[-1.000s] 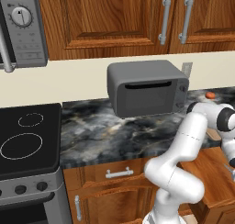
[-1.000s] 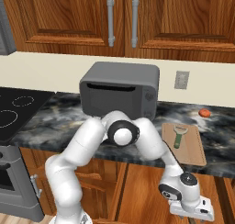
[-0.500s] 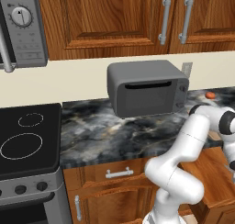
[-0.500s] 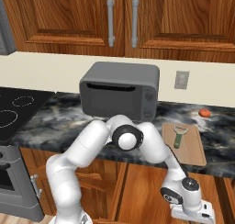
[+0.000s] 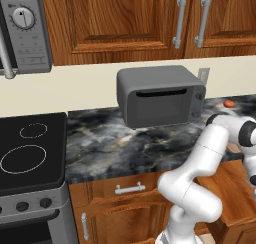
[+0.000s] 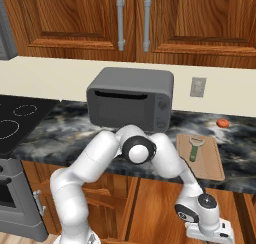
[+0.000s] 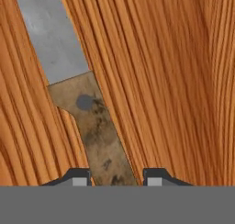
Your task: Open the drawer on the right and place the cutting tools on the cutting board.
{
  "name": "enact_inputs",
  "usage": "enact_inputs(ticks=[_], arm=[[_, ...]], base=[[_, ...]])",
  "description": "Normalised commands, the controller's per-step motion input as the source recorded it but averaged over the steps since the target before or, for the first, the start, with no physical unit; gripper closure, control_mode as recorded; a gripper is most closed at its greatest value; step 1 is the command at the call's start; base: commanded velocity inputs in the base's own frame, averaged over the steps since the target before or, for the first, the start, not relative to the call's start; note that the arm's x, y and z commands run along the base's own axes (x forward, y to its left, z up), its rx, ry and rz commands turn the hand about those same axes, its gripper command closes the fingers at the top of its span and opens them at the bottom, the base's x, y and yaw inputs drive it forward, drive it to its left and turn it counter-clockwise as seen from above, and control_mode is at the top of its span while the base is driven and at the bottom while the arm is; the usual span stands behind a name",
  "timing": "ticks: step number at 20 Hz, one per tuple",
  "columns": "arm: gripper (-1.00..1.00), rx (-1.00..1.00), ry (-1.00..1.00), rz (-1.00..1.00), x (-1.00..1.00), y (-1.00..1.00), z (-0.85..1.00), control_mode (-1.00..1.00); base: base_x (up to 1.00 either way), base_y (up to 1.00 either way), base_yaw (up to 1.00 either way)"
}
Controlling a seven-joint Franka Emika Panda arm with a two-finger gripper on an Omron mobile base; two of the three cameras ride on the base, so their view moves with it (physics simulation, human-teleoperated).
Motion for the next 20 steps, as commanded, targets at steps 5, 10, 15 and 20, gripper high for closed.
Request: enact_inputs(ticks=[5,10,15,20], arm=[[1.00,0.00,-0.06,-0.01,-0.01,0.00,0.71,-1.00],[1.00,0.00,0.00,0.00,-0.02,0.00,0.99,-1.00],[1.00,0.00,0.01,0.00,-0.15,-0.01,0.93,-1.00],[1.00,0.00,-0.11,0.00,0.00,0.00,1.00,-1.00]], base=[[0.00,0.00,0.00],[0.00,0.00,0.00],[0.00,0.00,0.00],[0.00,0.00,0.00]])
